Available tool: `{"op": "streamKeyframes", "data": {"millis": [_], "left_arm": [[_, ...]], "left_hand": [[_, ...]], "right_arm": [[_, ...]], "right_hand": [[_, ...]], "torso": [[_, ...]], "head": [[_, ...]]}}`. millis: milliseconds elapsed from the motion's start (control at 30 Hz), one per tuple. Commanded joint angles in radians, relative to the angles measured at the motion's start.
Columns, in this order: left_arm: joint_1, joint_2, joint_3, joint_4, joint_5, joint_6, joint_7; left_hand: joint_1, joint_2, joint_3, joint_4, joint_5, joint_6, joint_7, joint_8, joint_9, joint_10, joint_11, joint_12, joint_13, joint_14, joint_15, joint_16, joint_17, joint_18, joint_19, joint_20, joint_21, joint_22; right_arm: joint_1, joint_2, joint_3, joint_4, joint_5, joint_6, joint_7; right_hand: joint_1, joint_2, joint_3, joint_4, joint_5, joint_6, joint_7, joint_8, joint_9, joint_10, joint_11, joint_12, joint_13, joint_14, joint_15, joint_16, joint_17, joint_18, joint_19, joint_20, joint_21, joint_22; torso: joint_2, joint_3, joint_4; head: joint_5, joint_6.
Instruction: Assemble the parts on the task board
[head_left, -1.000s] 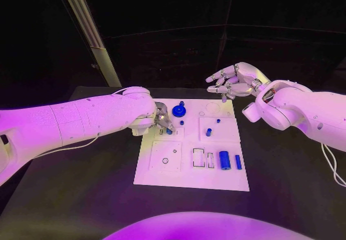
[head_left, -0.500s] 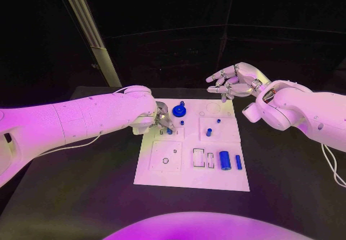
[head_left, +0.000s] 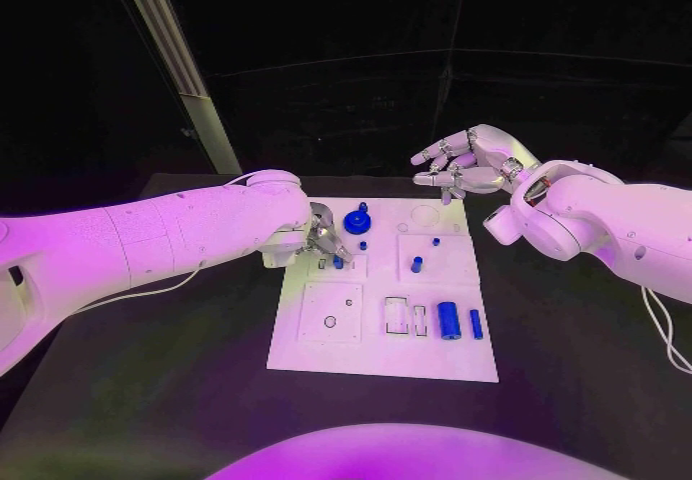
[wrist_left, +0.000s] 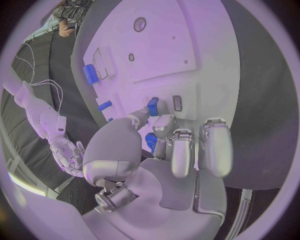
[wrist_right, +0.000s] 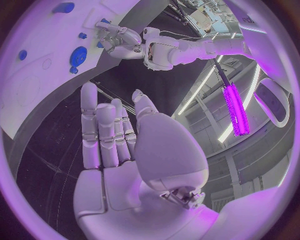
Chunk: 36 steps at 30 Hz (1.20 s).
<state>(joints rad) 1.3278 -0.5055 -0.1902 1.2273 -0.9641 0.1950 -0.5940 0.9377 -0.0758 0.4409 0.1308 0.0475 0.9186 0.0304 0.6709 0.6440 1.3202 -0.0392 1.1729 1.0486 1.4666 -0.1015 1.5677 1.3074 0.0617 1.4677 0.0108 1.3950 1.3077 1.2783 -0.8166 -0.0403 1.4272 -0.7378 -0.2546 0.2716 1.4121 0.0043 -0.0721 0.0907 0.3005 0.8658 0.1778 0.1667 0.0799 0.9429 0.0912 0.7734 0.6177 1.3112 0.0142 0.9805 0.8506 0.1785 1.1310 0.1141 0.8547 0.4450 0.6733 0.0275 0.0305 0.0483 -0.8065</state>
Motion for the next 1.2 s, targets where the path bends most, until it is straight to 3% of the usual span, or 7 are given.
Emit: {"op": "streamKeyframes", "data": {"millis": [33, 567, 833, 933, 1000, 1100, 1200], "left_arm": [[-0.007, 0.001, -0.006, -0.002, -0.006, 0.029, -0.011], [-0.007, -0.010, -0.005, 0.014, -0.006, 0.002, -0.012], [0.000, -0.036, -0.001, 0.045, -0.007, -0.016, -0.012], [0.006, -0.052, 0.028, 0.067, -0.005, -0.023, -0.011], [0.017, -0.062, 0.049, 0.082, 0.011, -0.014, -0.005], [0.046, -0.077, 0.066, 0.099, 0.038, 0.005, -0.005], [0.082, -0.088, 0.074, 0.099, 0.053, 0.044, -0.011]], "left_hand": [[-0.011, 0.000, -0.021, 0.009, -0.001, 0.006, 0.002, -0.007, -0.001, -0.009, 0.002, -0.004, -0.002, 0.104, 0.005, 0.003, 0.263, -0.004, -0.001, 0.000, -0.006, 0.000], [-0.048, -0.036, -0.186, 0.084, -0.001, 0.016, -0.004, -0.011, 0.011, -0.009, -0.003, 0.000, -0.001, 0.104, 0.000, 0.003, 0.263, -0.003, 0.000, -0.002, -0.008, 0.003], [-0.039, -0.039, -0.265, 0.121, -0.001, 0.018, -0.007, -0.008, 0.020, -0.012, -0.005, -0.004, -0.009, 0.104, -0.002, 0.003, 0.263, -0.003, 0.001, -0.005, -0.010, 0.003], [-0.021, -0.028, -0.302, 0.140, -0.001, 0.012, -0.006, -0.009, 0.025, -0.019, -0.005, -0.013, -0.021, 0.104, -0.002, 0.003, 0.263, -0.002, -0.002, -0.005, -0.017, -0.004], [-0.004, -0.019, -0.318, 0.145, -0.001, -0.015, 0.004, -0.028, 0.018, -0.047, 0.002, -0.047, -0.063, 0.104, 0.003, 0.003, 0.263, 0.003, -0.013, -0.002, -0.036, -0.029], [0.042, 0.002, -0.336, 0.146, -0.001, -0.071, 0.029, -0.085, -0.015, -0.083, 0.025, -0.090, -0.115, 0.104, 0.022, 0.003, 0.263, 0.009, -0.030, 0.010, -0.065, -0.062], [0.074, 0.010, -0.361, 0.147, 0.000, -0.094, 0.048, -0.130, -0.047, -0.091, 0.041, -0.098, -0.128, 0.104, 0.035, 0.003, 0.263, 0.012, -0.036, 0.022, -0.077, -0.075]], "right_arm": [[0.002, -0.001, 0.001, 0.003, -0.001, 0.006, 0.008], [0.002, -0.002, 0.001, -0.002, -0.001, 0.009, 0.009], [0.002, 0.000, 0.001, -0.007, -0.001, 0.009, 0.009], [0.002, 0.001, 0.001, -0.010, -0.001, 0.009, 0.009], [0.002, 0.002, 0.001, -0.014, -0.001, 0.007, 0.010], [0.002, 0.002, 0.001, -0.018, -0.001, 0.005, 0.009], [0.002, 0.003, 0.001, -0.022, -0.001, 0.003, 0.008]], "right_hand": [[-0.002, 0.004, 0.001, 0.005, 0.004, -0.005, 0.000, 0.004, 0.001, -0.007, 0.000, -0.003, -0.001, -0.008, -0.002, -0.004, -0.001, 0.004, -0.007, -0.001, -0.005, 0.000], [-0.016, -0.002, -0.006, 0.015, 0.005, -0.012, 0.002, 0.010, 0.002, -0.011, 0.004, 0.000, -0.010, -0.018, 0.002, -0.009, -0.011, 0.004, -0.012, 0.002, -0.008, -0.001], [-0.022, -0.004, -0.010, 0.019, 0.006, -0.016, 0.003, 0.012, 0.002, -0.012, 0.005, 0.002, -0.013, -0.022, 0.003, -0.011, -0.016, 0.004, -0.014, 0.004, -0.009, -0.001], [-0.023, -0.004, -0.010, 0.019, 0.006, -0.016, 0.003, 0.013, 0.002, -0.013, 0.005, 0.002, -0.013, -0.023, 0.003, -0.011, -0.017, 0.004, -0.014, 0.004, -0.009, -0.001], [-0.024, -0.004, -0.011, 0.020, 0.006, -0.018, 0.004, 0.014, 0.002, -0.014, 0.005, 0.003, -0.014, -0.024, 0.004, -0.012, -0.018, 0.004, -0.015, 0.004, -0.010, -0.001], [-0.024, -0.005, -0.012, 0.021, 0.007, -0.021, 0.004, 0.015, 0.002, -0.018, 0.006, 0.002, -0.016, -0.029, 0.005, -0.016, -0.024, 0.004, -0.017, 0.005, -0.011, -0.001], [-0.024, -0.006, -0.012, 0.021, 0.007, -0.022, 0.005, 0.015, 0.002, -0.020, 0.007, 0.003, -0.018, -0.031, 0.005, -0.017, -0.026, 0.004, -0.018, 0.006, -0.012, -0.001]], "torso": [[0.000, -0.0006, 0.0007], [-0.001, -0.0011, 0.0015], [-0.001, -0.0015, 0.0016], [-0.001, -0.0012, 0.0007], [-0.001, -0.0017, 0.0009], [-0.002, -0.0024, 0.0015], [-0.003, 0.0013, 0.0010]], "head": [[0.000, 0.001], [0.004, 0.001], [0.004, 0.006], [0.004, 0.009], [0.001, 0.012], [0.003, 0.017], [0.008, 0.019]]}}
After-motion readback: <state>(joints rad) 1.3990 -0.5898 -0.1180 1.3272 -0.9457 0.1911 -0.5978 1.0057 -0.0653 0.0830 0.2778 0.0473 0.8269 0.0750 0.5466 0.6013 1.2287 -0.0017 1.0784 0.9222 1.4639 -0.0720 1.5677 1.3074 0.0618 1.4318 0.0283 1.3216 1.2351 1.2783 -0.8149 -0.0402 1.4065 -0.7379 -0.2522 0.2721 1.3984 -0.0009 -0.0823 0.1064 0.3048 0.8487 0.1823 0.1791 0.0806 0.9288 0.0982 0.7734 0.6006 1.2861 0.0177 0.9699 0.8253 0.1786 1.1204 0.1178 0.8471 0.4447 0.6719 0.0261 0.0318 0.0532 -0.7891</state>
